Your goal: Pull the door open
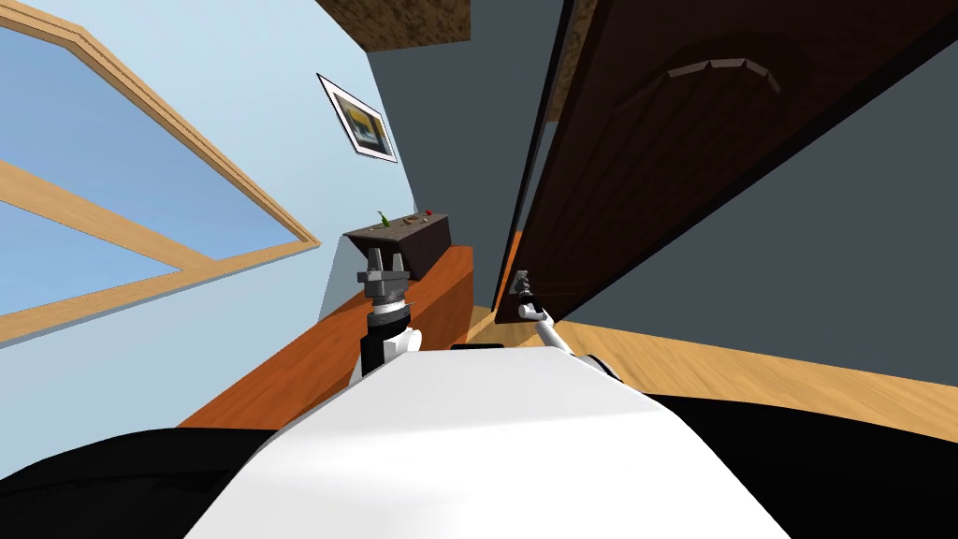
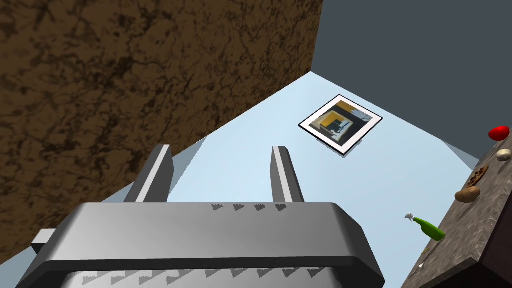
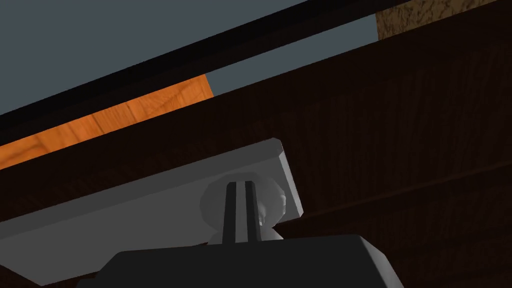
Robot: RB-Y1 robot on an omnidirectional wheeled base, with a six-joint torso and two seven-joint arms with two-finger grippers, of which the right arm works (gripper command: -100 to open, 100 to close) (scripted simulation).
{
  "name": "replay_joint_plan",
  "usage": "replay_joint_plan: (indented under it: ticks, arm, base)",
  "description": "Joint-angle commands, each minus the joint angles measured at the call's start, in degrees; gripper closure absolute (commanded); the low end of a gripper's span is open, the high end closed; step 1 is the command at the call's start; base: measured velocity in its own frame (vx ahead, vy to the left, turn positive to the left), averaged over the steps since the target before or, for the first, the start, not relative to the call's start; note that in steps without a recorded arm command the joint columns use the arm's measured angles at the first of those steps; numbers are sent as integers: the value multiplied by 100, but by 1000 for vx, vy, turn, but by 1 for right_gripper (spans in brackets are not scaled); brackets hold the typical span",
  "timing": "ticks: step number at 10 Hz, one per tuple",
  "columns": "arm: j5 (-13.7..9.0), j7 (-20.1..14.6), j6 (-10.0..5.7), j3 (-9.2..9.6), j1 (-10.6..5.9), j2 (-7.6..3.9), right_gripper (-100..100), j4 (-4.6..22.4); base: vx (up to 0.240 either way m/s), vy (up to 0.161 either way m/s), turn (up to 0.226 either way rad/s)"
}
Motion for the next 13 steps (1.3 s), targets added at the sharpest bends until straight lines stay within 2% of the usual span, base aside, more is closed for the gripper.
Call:
replay_joint_plan:
  ticks: [1, 6, 7, 9, 10, 11, 12, 13]
  arm:
    - [-181, -207, -36, 53, 46, -10, -100, -73]
    - [-813, -958, -158, 237, 207, -42, -100, -323]
    - [-813, -1036, -158, 237, 207, -42, -100, -323]
    - [-1141, -1403, -222, 332, 291, -59, -100, -453]
    - [-1141, -1494, -222, 332, 291, -59, -100, -453]
    - [-1313, -1701, -256, 382, 335, -67, -100, -520]
    - [-1313, -1728, -256, 382, 335, -67, -100, -520]
    - [-1488, -1962, -290, 434, 380, -76, -100, -589]
  base:
    - [-60, -23, 115]
    - [-75, -45, 68]
    - [-83, -52, 26]
    - [-75, -56, 90]
    - [-47, -42, 32]
    - [-41, -36, 48]
    - [-35, -26, 34]
    - [-50, -29, 70]
